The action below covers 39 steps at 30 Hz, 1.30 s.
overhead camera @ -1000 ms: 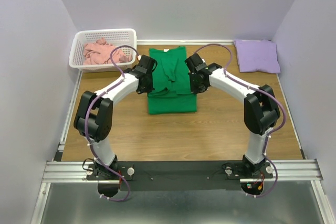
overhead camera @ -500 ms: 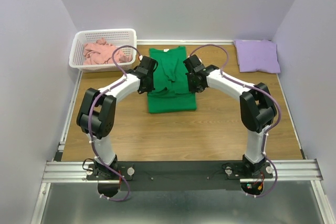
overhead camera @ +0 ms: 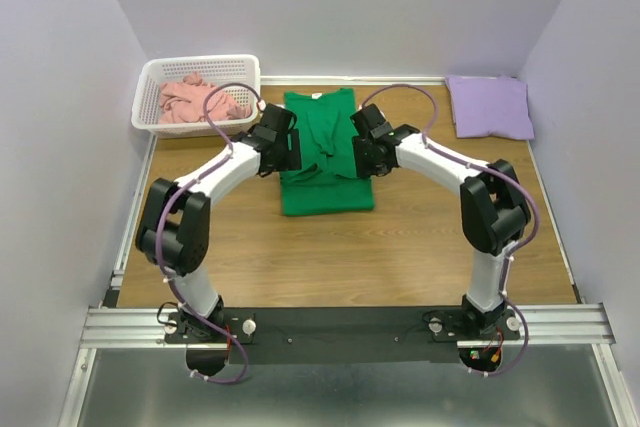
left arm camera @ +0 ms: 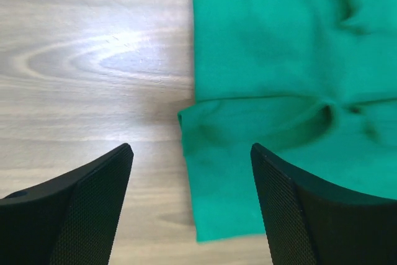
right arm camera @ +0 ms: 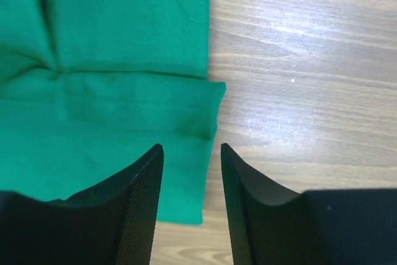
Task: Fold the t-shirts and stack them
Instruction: Fold the tshirt
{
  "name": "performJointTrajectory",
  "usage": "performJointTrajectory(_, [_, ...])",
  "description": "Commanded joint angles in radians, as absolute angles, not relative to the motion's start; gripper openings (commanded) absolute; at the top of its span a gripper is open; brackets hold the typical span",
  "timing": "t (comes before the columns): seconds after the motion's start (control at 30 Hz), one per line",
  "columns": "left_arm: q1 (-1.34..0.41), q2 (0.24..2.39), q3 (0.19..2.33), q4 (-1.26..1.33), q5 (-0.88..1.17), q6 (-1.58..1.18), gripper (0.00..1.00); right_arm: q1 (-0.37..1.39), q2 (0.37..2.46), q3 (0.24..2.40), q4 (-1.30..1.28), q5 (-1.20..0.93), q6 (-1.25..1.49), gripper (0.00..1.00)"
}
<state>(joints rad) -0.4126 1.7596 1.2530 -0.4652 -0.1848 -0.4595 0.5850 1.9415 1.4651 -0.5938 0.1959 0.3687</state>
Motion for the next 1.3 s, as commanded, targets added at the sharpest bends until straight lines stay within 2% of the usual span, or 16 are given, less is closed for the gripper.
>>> performJointTrajectory(0.0, [-0.426, 1.577, 1.235, -0.485, -0.196, -0.541, 0.86, 0.61, 1.852, 1.462, -0.571, 0.169, 0.4, 0.51])
performJointTrajectory(0.1, [-0.465, 1.499, 1.184, -0.485, -0.187, -0.606, 0.83, 0.64, 1.848, 1.453, -0.555, 0.124, 0.423, 0.5])
performJointTrajectory(0.17, [-0.517, 1.474, 1.137, -0.469, -0.175, -0.64, 0.63, 0.652, 1.855, 1.441, -0.523, 0.065, 0.445, 0.46])
performJointTrajectory(0.2, [-0.535, 1.47, 1.117, -0.456, -0.172, -0.65, 0.63, 0.652, 1.859, 1.436, -0.512, 0.043, 0.452, 0.43])
performJointTrajectory(0.23, [-0.551, 1.468, 1.095, -0.436, -0.169, -0.66, 0.48, 0.652, 1.862, 1.43, -0.482, 0.005, 0.46, 0.41])
performJointTrajectory(0.33, [-0.592, 1.5, 1.022, -0.365, -0.147, -0.689, 0.33, 0.652, 1.888, 1.408, -0.424, -0.046, 0.483, 0.33])
performJointTrajectory(0.4, [-0.604, 1.552, 1.0, -0.341, -0.135, -0.704, 0.26, 0.653, 1.916, 1.398, -0.387, -0.075, 0.5, 0.28])
performJointTrajectory(0.5, [-0.621, 1.615, 0.986, -0.313, -0.138, -0.712, 0.23, 0.652, 1.953, 1.387, -0.35, -0.118, 0.515, 0.24])
performJointTrajectory(0.77, [-0.652, 1.704, 0.939, -0.284, -0.112, -0.721, 0.21, 0.652, 2.028, 1.397, -0.313, -0.138, 0.517, 0.21])
performJointTrajectory(1.07, [-0.658, 1.701, 0.865, -0.291, -0.11, -0.726, 0.17, 0.609, 2.115, 1.492, -0.314, 0.041, 0.519, 0.19])
performJointTrajectory(1.27, [-0.666, 1.683, 0.833, -0.288, -0.104, -0.723, 0.17, 0.554, 2.198, 1.669, -0.314, 0.13, 0.482, 0.2])
